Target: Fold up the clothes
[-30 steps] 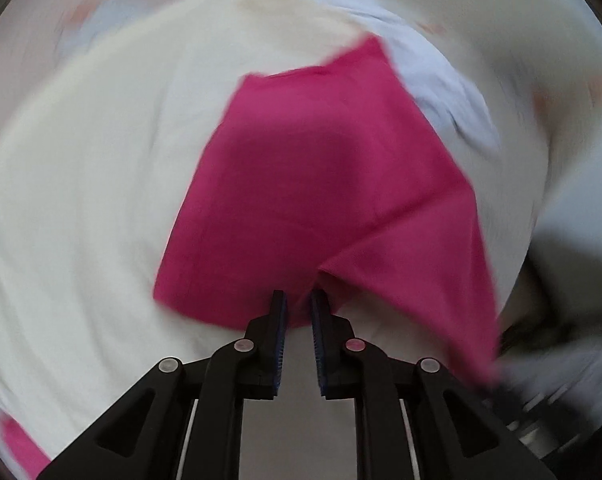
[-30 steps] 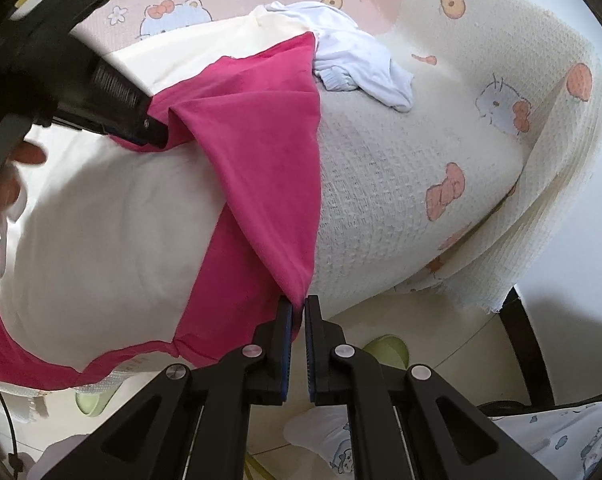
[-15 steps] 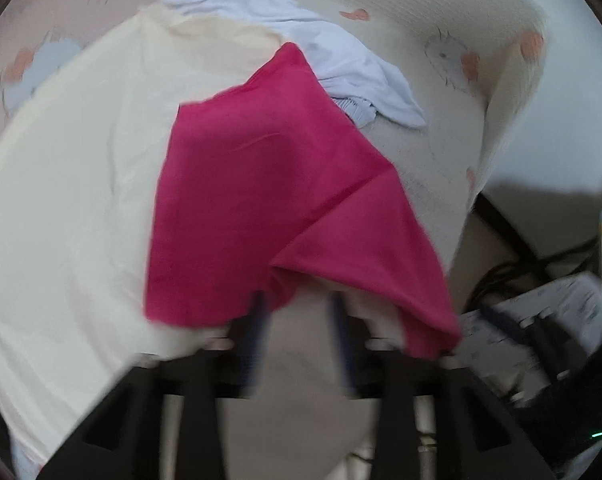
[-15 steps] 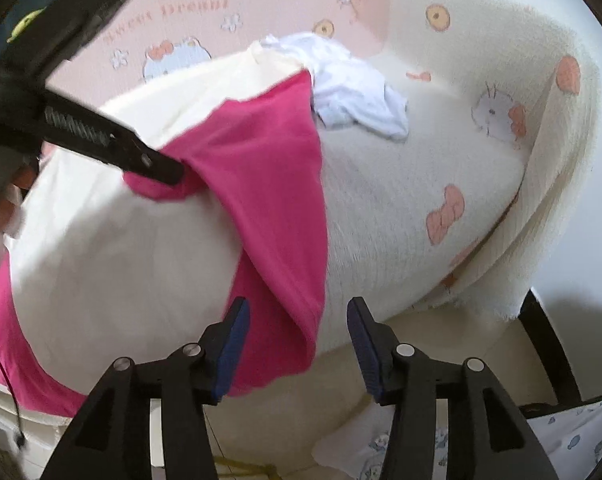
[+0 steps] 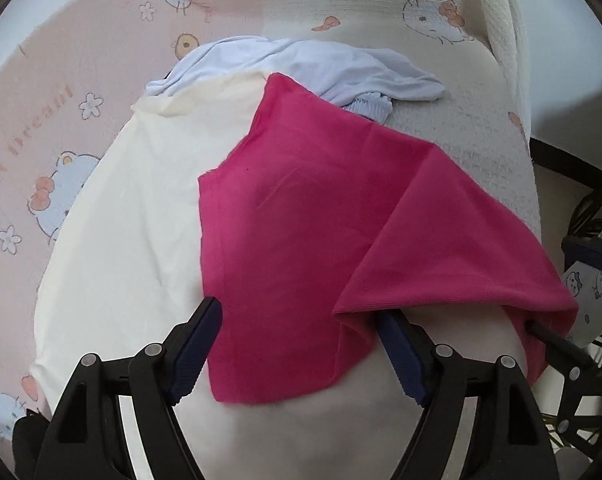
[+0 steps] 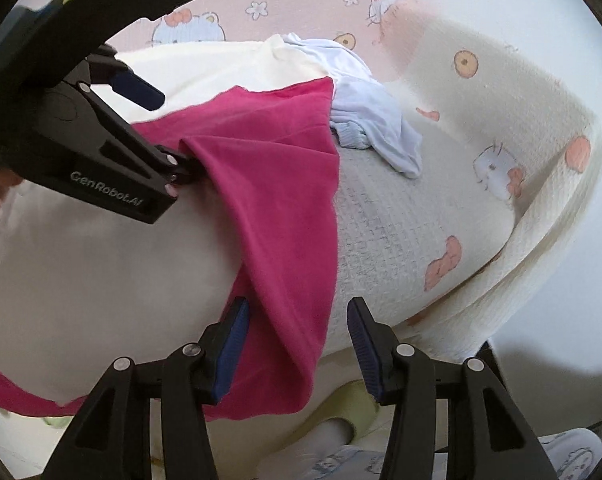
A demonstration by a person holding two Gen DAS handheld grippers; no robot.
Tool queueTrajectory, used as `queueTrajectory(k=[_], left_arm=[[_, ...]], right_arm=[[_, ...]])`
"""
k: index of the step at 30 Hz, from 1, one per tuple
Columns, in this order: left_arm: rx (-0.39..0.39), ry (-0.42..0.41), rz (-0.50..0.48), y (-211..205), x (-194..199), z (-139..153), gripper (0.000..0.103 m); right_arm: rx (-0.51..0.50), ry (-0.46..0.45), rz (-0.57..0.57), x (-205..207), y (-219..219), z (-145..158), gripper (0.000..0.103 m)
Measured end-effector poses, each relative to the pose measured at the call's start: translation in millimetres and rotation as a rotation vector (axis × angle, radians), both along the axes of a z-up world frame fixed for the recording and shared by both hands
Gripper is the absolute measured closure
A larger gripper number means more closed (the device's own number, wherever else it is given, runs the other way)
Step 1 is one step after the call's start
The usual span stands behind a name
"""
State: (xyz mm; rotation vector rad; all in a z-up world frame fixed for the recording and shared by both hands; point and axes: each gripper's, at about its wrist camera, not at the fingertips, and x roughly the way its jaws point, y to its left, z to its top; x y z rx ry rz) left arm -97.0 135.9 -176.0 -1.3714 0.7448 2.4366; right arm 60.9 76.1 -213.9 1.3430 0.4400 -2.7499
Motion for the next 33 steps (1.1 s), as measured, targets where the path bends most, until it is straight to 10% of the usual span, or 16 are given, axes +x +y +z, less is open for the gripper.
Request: queueTrajectory(k=[8,14,16,18,26,33], left_arm=[[-0.009,0.047,-0.021,27.0,-1.9,-3.5,0.029],[-0.062,0.078,-0.064,26.9,30.6,5.6,0.081],[-0.102,0.105,-0.076,16.5,45.8,7.4,0.086],[-0.155,0.148,-0.066,21.3,44.2,10.0,0.089],[-0.282,0.193,-0.013,-52.9,51.5,11.6,0.091],[-0.216,0.119,0.059,-75.1,37.6,8.3,0.091]], right_arm=[[0.069,0.053,0.003,2.7,-6.1,-0.8,0.053],[0.074,0.050,0.008,2.0,-7.8,-1.4,0.057],[0.037,0.029,0.005,-0.8,-5.9,-1.0,0.084],[0.072,0.023,-0.026,-1.2,-6.9,-1.5,0.103],[0.044,0.002,-0.034,16.4,0.5,7.7,0.103],[0.073,-0.055,0.010,21.8,-8.6,-5.4,0.103]])
